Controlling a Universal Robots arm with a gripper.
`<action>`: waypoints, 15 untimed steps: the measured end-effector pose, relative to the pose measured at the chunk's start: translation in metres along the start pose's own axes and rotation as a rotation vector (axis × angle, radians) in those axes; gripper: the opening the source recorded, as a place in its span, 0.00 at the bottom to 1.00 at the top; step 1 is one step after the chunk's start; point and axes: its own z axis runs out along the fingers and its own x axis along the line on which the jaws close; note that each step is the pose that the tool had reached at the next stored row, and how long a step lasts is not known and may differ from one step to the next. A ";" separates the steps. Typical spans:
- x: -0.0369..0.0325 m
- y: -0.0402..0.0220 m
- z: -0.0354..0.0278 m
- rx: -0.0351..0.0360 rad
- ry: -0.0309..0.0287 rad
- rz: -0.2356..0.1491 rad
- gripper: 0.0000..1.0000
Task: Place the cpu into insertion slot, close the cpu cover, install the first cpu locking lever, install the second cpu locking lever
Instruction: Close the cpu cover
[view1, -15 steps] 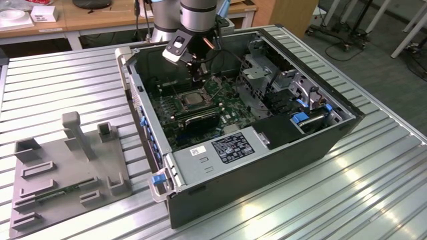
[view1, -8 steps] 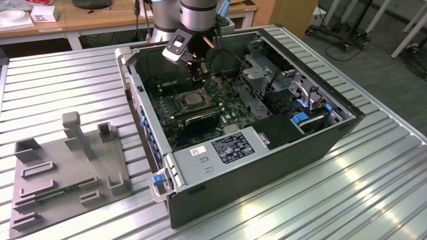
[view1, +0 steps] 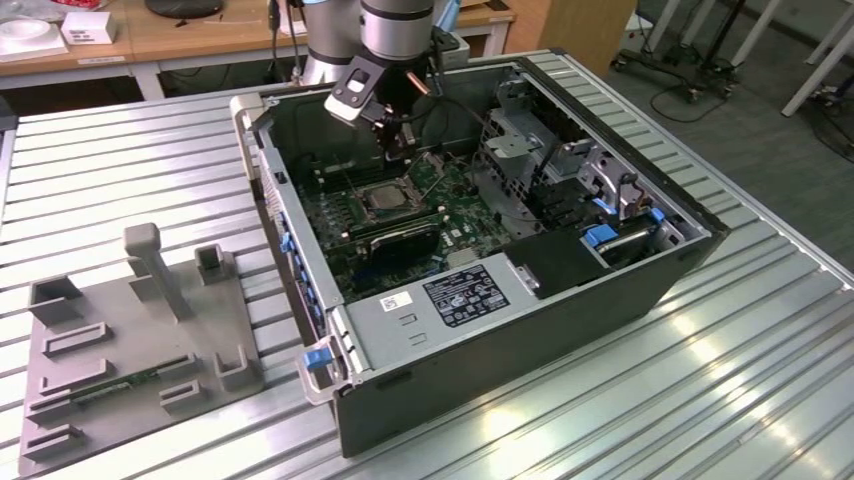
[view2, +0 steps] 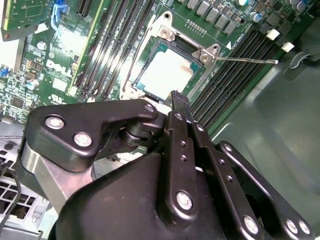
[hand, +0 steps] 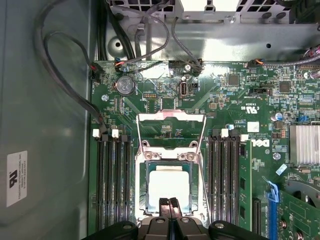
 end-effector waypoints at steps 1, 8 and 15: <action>0.0001 0.0001 -0.0007 -0.0001 0.0003 0.000 0.11; 0.0002 0.0001 -0.0027 -0.0004 0.0007 0.000 0.11; 0.0001 0.0042 -0.0027 -0.0002 0.0004 0.000 0.11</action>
